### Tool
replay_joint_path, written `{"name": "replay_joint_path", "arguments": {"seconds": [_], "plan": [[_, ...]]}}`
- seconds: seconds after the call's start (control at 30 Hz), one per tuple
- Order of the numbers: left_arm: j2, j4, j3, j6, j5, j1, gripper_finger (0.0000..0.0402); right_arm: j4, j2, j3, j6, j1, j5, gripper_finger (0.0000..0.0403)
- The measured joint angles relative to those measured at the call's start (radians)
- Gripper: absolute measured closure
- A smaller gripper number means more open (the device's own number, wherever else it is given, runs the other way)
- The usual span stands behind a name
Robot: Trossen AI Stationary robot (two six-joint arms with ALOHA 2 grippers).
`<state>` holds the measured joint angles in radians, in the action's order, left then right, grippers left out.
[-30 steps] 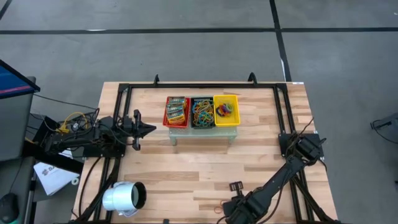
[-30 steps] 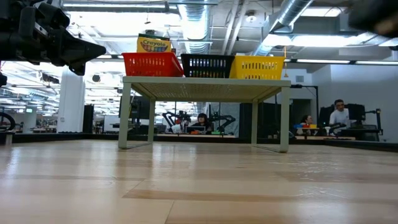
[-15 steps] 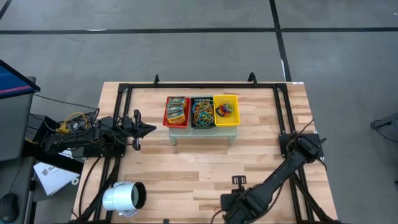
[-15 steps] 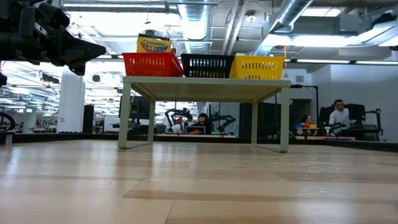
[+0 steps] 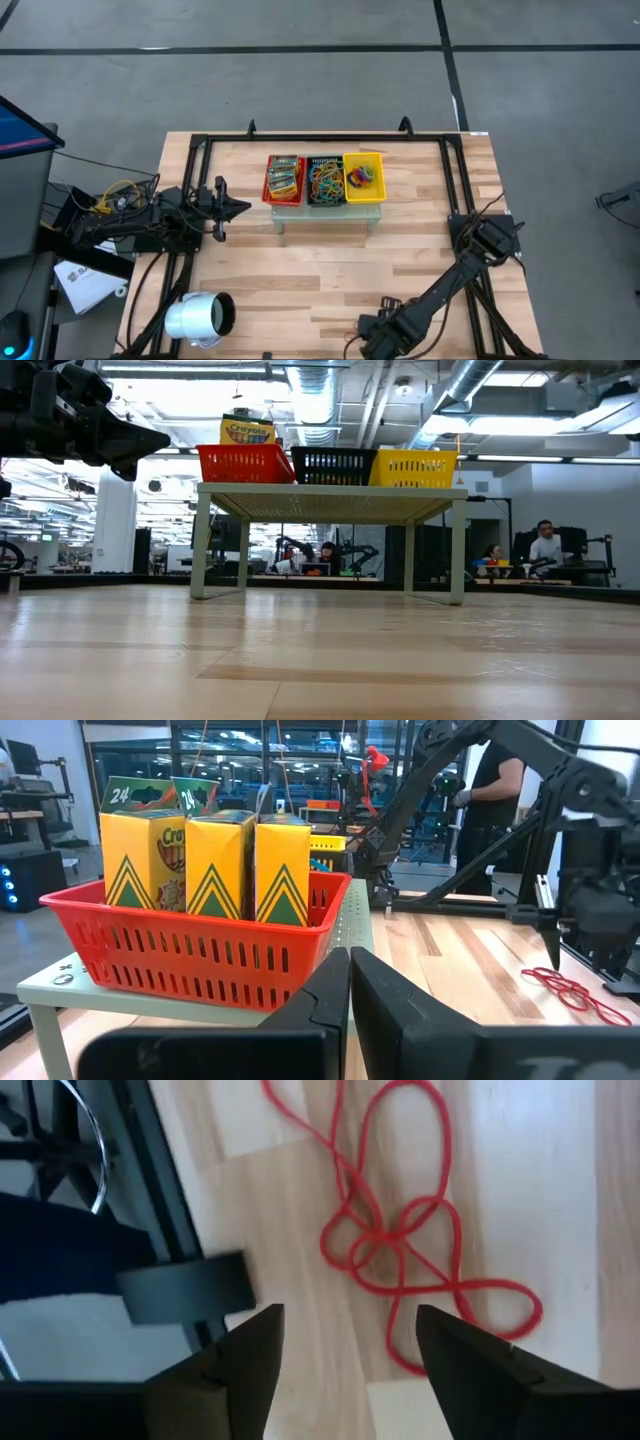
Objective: Pick & Place Office Desk Supplies
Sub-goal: Put the red rubber band into the black bin on the shelf
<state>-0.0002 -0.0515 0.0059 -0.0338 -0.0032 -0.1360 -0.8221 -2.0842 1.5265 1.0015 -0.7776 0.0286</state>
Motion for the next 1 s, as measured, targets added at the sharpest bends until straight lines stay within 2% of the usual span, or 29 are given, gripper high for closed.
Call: {"name": "replay_joint_path", "arguments": {"seconds": [0.17,0.33,0.43,0.6,0.63,0.77,1.0], "plan": [[0.000,0.000,0.000,0.000,0.000,0.000,0.0394,0.066,0.000,-0.068,0.020,0.001,-0.001,0.0181],[0.000,0.000,0.000,0.000,0.000,0.000,0.0394,0.102,0.007,-0.105,0.036,0.000,0.012,0.0203],[0.000,0.000,0.000,0.000,0.000,0.000,0.0394,0.094,0.007,-0.107,0.037,0.000,-0.007,0.0249],[0.000,0.000,0.000,0.000,0.000,0.000,0.0394,0.066,0.006,-0.110,0.039,0.007,-0.029,0.0376],[0.000,-0.001,0.000,0.000,0.000,0.000,0.0394,0.062,0.006,-0.110,0.039,0.009,-0.028,0.0389],[0.000,-0.001,0.000,0.000,0.000,0.000,0.0394,0.062,0.005,-0.109,0.038,0.014,-0.028,0.0382],[0.000,-0.001,0.000,0.000,0.000,0.000,0.0394,0.053,0.022,-0.056,-0.021,-0.001,-0.027,0.0398]]}}
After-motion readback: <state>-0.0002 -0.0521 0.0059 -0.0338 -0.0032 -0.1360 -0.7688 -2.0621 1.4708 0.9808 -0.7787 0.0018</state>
